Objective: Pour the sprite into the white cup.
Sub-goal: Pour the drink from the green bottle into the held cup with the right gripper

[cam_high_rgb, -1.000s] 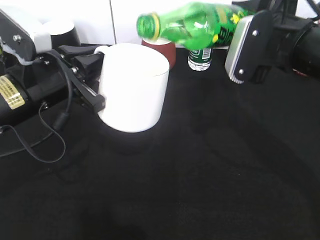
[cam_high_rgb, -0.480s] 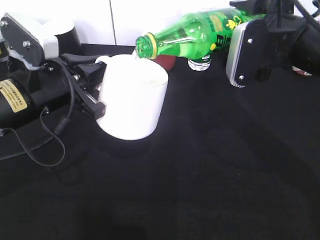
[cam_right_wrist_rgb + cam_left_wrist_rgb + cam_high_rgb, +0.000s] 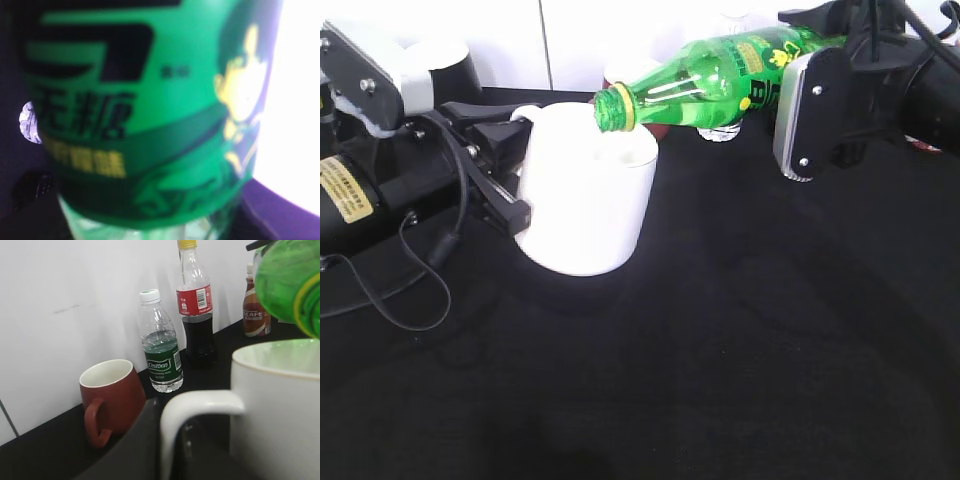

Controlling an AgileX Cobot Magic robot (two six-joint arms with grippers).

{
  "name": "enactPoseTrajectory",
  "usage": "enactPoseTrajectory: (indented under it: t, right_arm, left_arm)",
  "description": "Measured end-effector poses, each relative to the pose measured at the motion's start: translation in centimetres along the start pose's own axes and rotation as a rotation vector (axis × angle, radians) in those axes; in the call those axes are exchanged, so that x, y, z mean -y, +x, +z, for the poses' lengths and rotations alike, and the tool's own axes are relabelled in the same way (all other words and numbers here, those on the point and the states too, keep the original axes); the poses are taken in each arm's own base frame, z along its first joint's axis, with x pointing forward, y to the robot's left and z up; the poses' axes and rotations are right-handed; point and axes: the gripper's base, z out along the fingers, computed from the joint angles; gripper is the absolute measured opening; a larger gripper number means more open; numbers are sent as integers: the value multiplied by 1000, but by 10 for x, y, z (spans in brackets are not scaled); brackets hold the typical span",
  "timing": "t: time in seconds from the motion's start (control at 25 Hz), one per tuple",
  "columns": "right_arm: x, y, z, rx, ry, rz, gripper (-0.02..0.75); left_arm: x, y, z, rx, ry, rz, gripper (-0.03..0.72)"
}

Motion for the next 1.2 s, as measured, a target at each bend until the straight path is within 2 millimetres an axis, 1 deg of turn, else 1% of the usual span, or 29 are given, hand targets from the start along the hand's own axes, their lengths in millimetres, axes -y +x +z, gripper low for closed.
enactPoseTrajectory:
  t: [0.36, 0.48, 1.04, 1.08, 1.2]
  right_arm:
    - [1, 0, 0, 0, 3, -12, 396]
    - [5, 0, 2, -1, 15, -13, 396]
    - [5, 0, 2, -1, 15, -14, 393]
    - [5, 0, 2, -1, 15, 4, 393]
    - [5, 0, 2, 0, 15, 151, 393]
  left_arm:
    - [0, 0, 0, 0, 1, 3, 37]
    - [0, 0, 0, -1, 1, 4, 37]
    - [0, 0, 0, -1, 1, 8, 37]
    - [0, 0, 0, -1, 1, 8, 37]
    - [0, 0, 0, 4, 2, 8, 37]
